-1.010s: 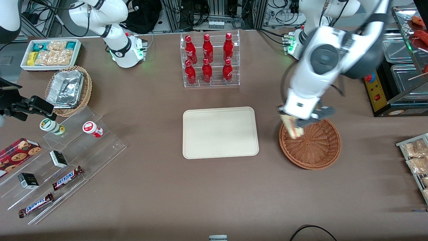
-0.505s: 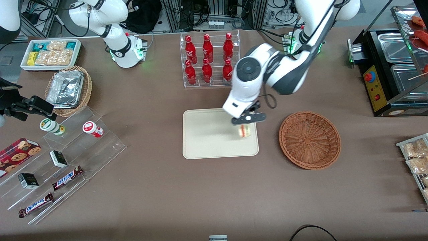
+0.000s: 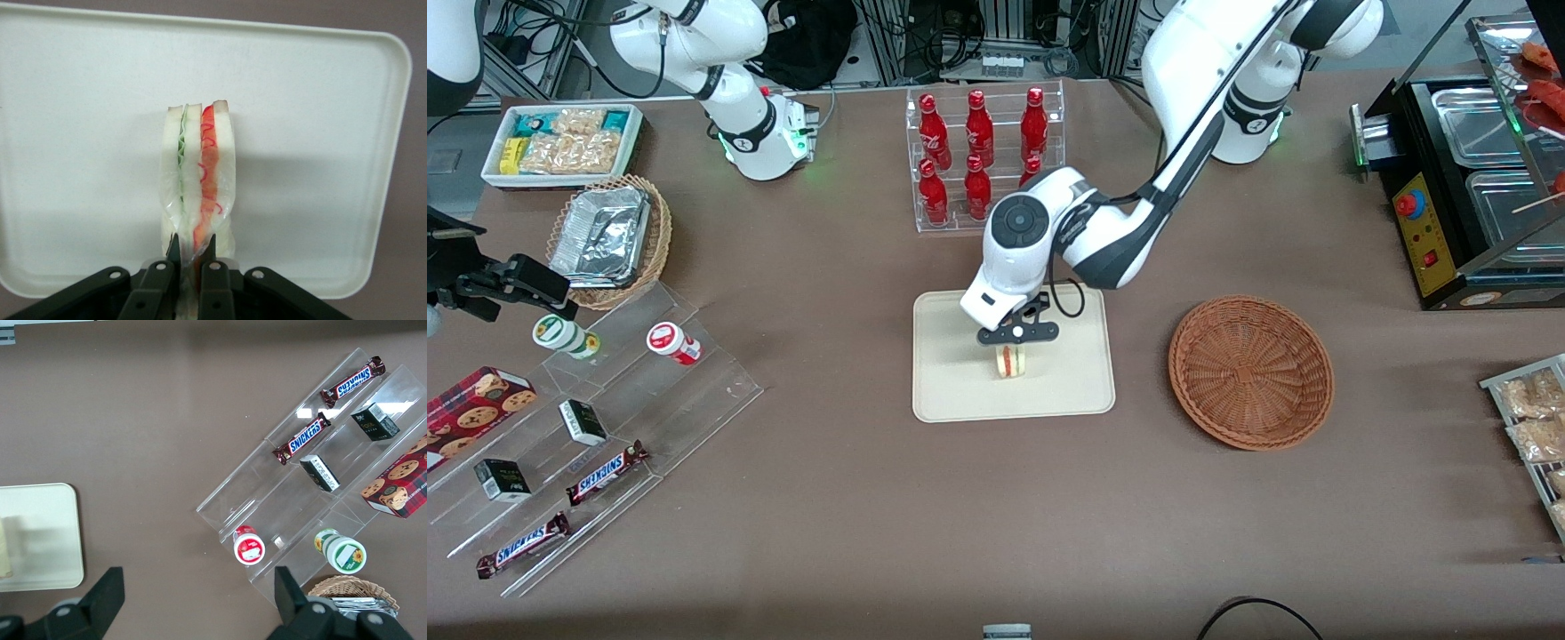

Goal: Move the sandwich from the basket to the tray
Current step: 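Lower the sandwich onto the tray and open the left gripper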

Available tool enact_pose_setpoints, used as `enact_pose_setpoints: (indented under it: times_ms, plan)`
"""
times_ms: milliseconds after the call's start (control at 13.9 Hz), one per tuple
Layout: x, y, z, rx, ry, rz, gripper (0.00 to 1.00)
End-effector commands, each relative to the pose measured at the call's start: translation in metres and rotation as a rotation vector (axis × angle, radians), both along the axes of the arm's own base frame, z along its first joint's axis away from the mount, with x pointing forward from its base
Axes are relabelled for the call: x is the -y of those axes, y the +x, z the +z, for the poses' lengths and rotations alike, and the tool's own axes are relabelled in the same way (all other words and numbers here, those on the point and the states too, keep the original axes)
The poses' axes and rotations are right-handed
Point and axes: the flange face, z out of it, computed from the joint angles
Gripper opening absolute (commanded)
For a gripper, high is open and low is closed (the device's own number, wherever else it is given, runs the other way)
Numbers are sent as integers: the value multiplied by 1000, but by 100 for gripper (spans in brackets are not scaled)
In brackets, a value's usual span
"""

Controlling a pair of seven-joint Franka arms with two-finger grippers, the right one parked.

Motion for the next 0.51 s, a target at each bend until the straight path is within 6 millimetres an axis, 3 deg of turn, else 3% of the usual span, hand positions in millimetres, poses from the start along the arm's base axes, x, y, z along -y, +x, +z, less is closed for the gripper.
enact_pose_setpoints:
  times_ms: [0, 144, 216, 289, 361, 433]
  plan:
    - [4, 5, -11, 6, 12, 1, 6]
    - [3, 4, -18, -2, 21, -2, 7]
    - [3, 4, -20, -5, 22, -2, 16]
    - [3, 4, -23, -9, 23, 1, 53]
    - [3, 4, -21, -7, 21, 1, 100]
    - [3, 5, -16, -1, 19, 7, 100]
